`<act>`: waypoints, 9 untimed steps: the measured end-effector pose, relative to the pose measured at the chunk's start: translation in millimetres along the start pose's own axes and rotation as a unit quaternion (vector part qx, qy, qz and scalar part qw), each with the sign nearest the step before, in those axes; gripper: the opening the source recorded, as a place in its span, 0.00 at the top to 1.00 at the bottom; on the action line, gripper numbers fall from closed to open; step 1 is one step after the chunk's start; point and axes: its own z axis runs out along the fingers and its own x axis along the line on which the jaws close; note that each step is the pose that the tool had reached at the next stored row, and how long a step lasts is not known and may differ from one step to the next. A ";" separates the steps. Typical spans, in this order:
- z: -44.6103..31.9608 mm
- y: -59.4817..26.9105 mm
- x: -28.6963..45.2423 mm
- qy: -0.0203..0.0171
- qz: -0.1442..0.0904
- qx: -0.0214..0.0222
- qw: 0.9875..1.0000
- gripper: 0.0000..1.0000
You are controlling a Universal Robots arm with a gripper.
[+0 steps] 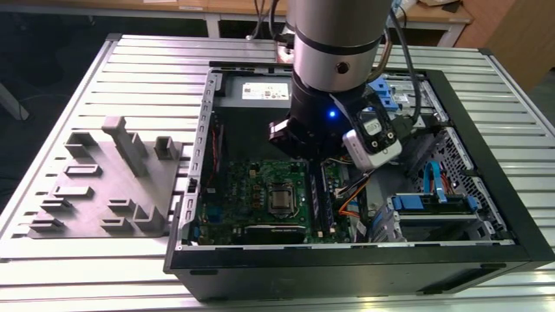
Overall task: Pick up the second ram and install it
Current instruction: 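Insert the second ram into the second slot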
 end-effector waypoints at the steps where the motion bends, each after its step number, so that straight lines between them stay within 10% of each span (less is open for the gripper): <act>1: 1.4 0.0 0.1 0.000 0.000 0.000 1.000 0.92; 9: 10.3 -0.3 -1.8 0.001 0.000 0.000 1.000 0.92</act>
